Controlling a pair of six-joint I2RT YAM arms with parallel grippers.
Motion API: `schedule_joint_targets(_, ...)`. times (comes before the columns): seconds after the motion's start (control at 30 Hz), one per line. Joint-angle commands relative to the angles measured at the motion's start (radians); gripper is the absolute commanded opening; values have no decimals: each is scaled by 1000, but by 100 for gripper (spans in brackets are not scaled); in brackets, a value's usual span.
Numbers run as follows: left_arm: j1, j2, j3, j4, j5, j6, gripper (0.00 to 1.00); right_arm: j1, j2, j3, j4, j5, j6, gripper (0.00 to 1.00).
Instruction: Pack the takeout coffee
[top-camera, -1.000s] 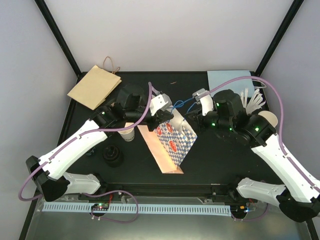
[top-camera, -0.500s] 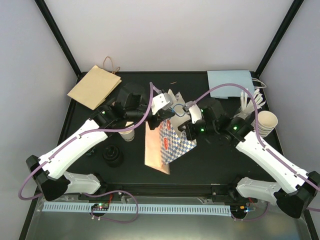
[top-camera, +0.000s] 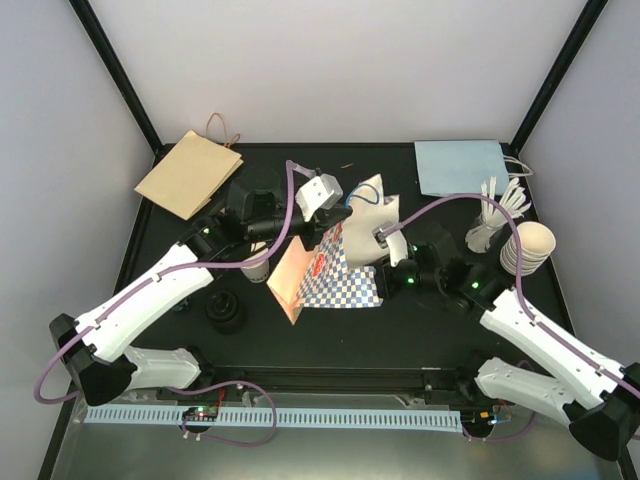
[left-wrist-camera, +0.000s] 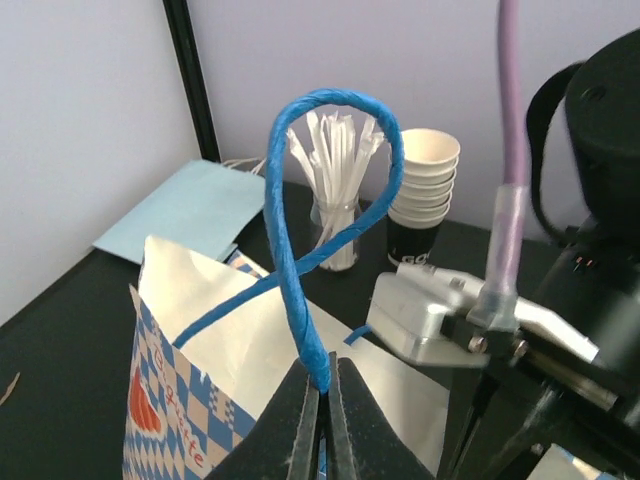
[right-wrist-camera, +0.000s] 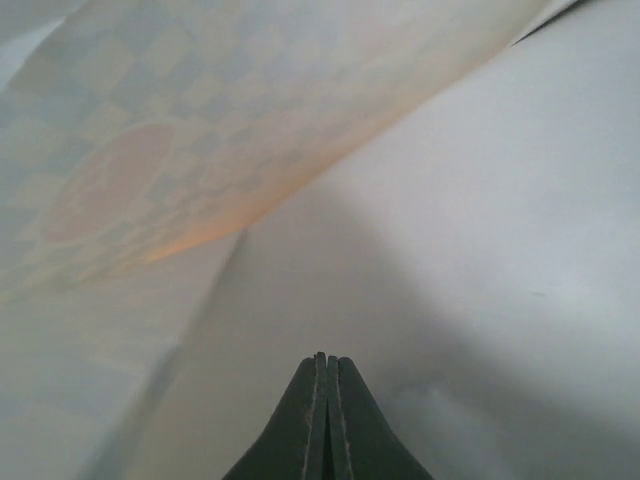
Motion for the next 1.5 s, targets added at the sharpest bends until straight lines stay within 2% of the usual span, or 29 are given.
schedule_joint_targets(0.0,-7,-40,-20,136,48,-33,2,10,55,-6,113,-147,9,1)
schedule_joint_targets(0.23,-7,-72,-79,191,66,-26,1,63,91,-45,155,-209,-23,1)
schedule_joint_targets(0.4,-7,-105,-122,252,151,-31,2,61,116,-87,229,-169,111,1)
schedule_joint_targets(0.57,-7,-132,-147,276,251,-25,1,52,105,-124,387,-226,263,1)
schedule_joint_targets(0.7,-8,-159,-178,311,338,-21,2,41,110,-123,446,-272,338,1)
schedule_joint_targets(0.8,-9,-166,-172,276,405,5,1,25,86,-125,473,-309,368,1)
schedule_joint_targets(1.03,-12,-176,-161,195,544,63,2,-9,41,-118,470,-355,408,1)
schedule_joint_targets(1.13,-16,-162,-145,168,579,70,1,-8,74,-72,395,-338,419,1)
schedule_joint_targets(1.23,-22,-153,-134,157,586,73,1,-9,105,-31,307,-256,428,1)
schedule_joint_targets(1.37,-27,-151,-130,158,594,76,2,-9,138,-51,343,-290,465,1)
schedule_joint_targets(1.47,-27,-158,-130,176,537,68,2,-5,149,-30,278,-249,390,1)
